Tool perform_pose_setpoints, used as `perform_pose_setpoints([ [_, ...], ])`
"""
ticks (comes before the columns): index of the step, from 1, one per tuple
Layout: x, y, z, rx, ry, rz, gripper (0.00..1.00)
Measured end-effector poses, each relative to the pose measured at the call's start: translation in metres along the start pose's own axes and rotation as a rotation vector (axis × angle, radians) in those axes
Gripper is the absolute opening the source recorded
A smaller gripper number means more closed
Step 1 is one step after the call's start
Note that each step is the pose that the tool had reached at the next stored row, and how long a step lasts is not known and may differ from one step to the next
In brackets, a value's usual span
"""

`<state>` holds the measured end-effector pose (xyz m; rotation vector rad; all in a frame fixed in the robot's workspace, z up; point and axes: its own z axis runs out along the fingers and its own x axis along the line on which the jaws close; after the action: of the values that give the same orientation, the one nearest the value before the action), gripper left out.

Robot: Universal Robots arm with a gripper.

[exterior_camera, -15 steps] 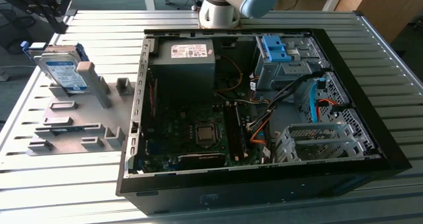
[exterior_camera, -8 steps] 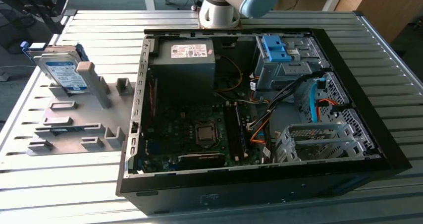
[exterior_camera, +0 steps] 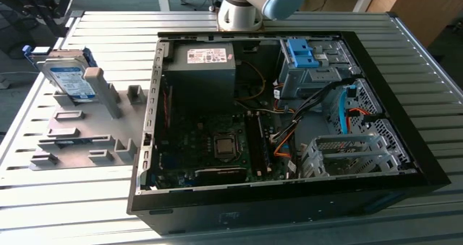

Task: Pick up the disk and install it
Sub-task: 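Reach for the disk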

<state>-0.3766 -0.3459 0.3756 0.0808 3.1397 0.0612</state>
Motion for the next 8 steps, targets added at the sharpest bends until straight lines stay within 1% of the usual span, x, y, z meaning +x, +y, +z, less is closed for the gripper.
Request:
perform_pose_setpoints([
  [8, 0.0044, -0.0002, 0.0000, -0.0001, -0.0001, 0.000, 0.11],
])
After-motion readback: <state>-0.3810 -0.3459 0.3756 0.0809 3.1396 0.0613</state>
